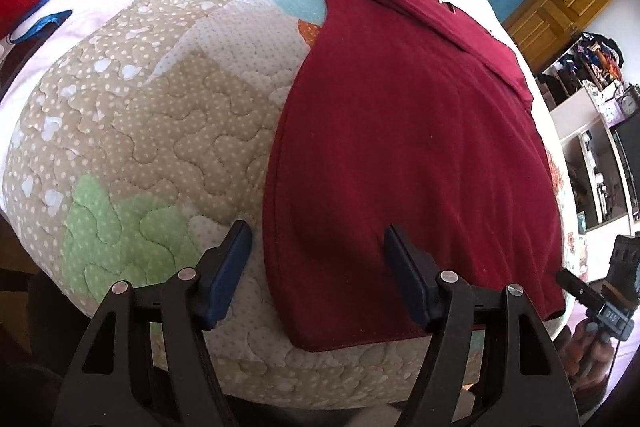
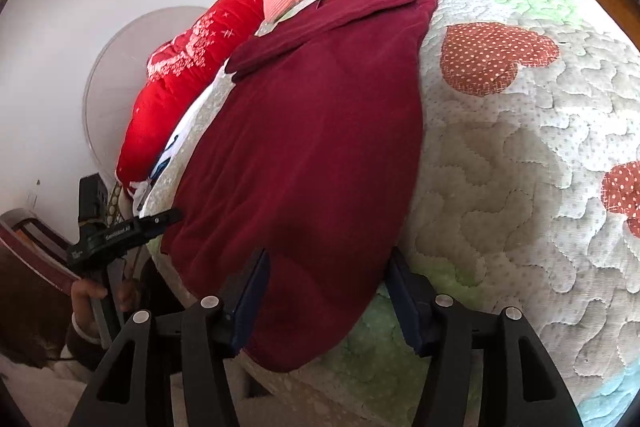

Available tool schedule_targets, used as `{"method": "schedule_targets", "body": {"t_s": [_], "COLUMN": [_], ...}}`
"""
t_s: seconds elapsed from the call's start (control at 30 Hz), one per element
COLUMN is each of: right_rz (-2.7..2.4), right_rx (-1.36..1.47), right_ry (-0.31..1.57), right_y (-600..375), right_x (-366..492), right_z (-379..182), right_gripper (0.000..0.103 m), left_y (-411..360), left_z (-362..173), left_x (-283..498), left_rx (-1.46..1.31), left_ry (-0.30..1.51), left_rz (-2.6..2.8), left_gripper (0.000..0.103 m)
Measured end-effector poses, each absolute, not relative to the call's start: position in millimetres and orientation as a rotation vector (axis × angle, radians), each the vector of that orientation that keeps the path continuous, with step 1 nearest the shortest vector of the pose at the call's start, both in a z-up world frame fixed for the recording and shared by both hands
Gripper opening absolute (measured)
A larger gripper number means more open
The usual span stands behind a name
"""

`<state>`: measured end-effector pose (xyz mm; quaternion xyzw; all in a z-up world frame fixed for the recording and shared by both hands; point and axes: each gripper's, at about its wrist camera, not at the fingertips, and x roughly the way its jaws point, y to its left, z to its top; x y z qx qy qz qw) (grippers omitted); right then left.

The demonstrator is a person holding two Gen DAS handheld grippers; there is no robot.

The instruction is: Fold small clothes

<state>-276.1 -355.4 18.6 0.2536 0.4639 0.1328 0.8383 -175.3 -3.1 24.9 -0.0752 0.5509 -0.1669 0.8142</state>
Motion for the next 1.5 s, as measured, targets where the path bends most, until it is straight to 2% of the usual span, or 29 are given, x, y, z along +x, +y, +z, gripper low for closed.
{"method": "schedule_targets", "body": {"t_s": [0.63, 0.67, 0.73, 0.77, 0.83, 0.87, 0.9, 0.97, 1.2, 1.5], "right_rz": [0.416, 0.414, 0.421, 0.429, 0.438, 0.445, 0.454, 0.480, 0.584, 0.520], "right_rx": [0.595, 0.606, 0.604, 0.594, 0.587, 0.597, 0.616, 0.638, 0.643, 0.581], "right_ry": [0.894, 0.885, 0.882, 0.887, 0.897, 0.904, 0.911, 0.901, 0.764, 0.603], "right_y": [-354, -354, -352, -351, -349, -348, -349, -350, -354, -393], "right_x": [-289, -289, -288, -288, -286, -284, -282, -279, -258, -147], "right_z": [8, 8, 7, 7, 7, 6, 5, 9, 54, 109], "right_gripper": [0.063, 0.062, 0.056, 0.048, 0.035, 0.025, 0.019, 0.017, 0.016, 0.015], "left_y": [-19, -20, -21, -21, -21, -19, -18, -17, -12, -65], "left_z": [16, 16, 18, 18, 20, 22, 25, 31, 66, 132], "left_x": [-177, -178, -179, -181, -183, -183, -182, -176, -142, -17], "left_rx": [-0.090, -0.084, -0.066, -0.060, -0.065, -0.070, -0.076, -0.097, -0.200, -0.237], "left_ry": [1.155, 1.149, 1.131, 1.124, 1.122, 1.126, 1.133, 1.148, 1.099, 0.924], "left_rz": [-0.367, -0.359, -0.355, -0.358, -0.387, -0.397, -0.412, -0.443, -0.514, -0.561], "left_gripper": [0.072, 0.070, 0.056, 0.052, 0.028, 0.024, 0.015, 0.011, 0.011, 0.009]}}
